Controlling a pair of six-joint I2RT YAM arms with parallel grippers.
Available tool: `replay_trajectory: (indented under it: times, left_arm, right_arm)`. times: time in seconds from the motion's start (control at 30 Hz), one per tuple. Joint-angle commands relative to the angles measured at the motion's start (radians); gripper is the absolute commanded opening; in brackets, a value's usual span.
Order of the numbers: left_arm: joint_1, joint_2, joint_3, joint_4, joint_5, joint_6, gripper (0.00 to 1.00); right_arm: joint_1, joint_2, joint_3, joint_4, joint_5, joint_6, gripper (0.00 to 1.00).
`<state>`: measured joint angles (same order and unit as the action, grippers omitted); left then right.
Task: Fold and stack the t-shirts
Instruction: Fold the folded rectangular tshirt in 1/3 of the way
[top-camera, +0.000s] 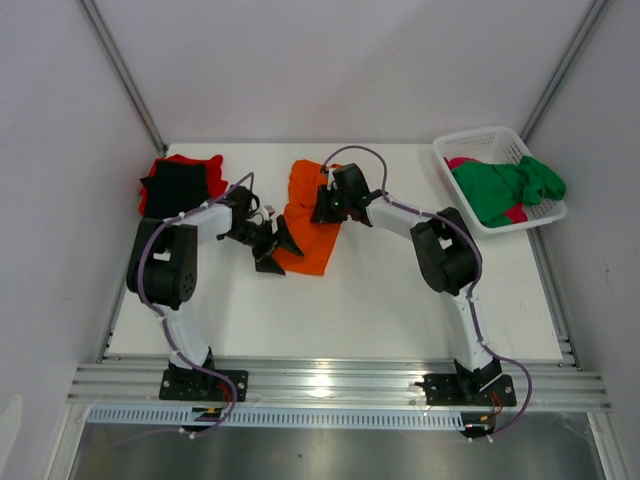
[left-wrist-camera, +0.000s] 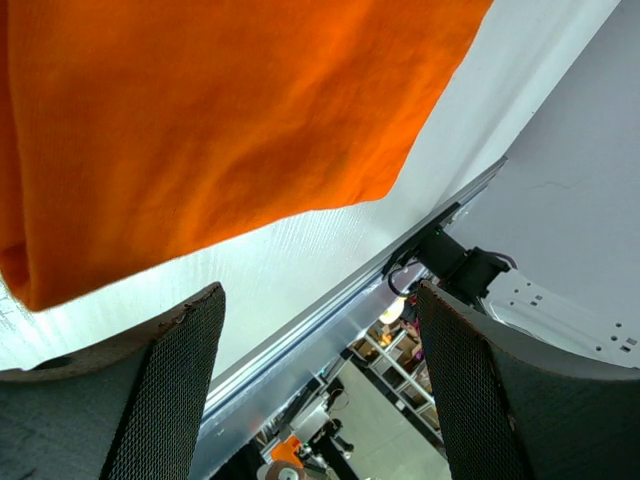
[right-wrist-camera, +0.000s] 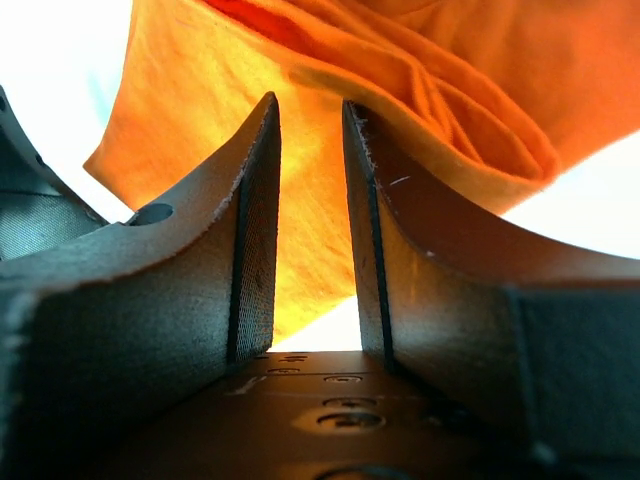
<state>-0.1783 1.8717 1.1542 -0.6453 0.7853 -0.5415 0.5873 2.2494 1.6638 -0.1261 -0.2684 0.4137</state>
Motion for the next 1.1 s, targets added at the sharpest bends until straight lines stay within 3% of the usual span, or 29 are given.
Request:
replay_trajectory:
  times: [0.0, 0.43, 0.57, 0.9, 1.07]
  left_arm:
    - [-0.004, -0.06, 0.001, -0.007, -0.004, 0.009, 0.8]
    - [-0.013, -0.077, 0.012, 0.001, 0.008, -0.003, 0.8]
    - [-0.013, -0.101, 0.016, 0.003, 0.012, -0.015, 0.8]
    - [0.01, -0.265, 0.111, -0.057, 0.046, -0.034, 0.82]
    - [0.095, -0.445, 0.125, 0.191, 0.245, -0.202, 0.9]
  right_arm:
    - [-0.021, -0.062, -0.01, 0.034, 0.028, 0.014, 0.32]
    - [0.101, -0.396, -0.304, 0.095, 0.057, 0.071, 0.32]
    - [0.143, -0.467, -0.326, 0.114, 0.04, 0.103, 0.32]
    - [0.192, -0.422, -0.364, 0.083, 0.032, 0.134, 0.32]
    - [0.192, -0.375, -0.4, 0.091, 0.035, 0.126, 0.32]
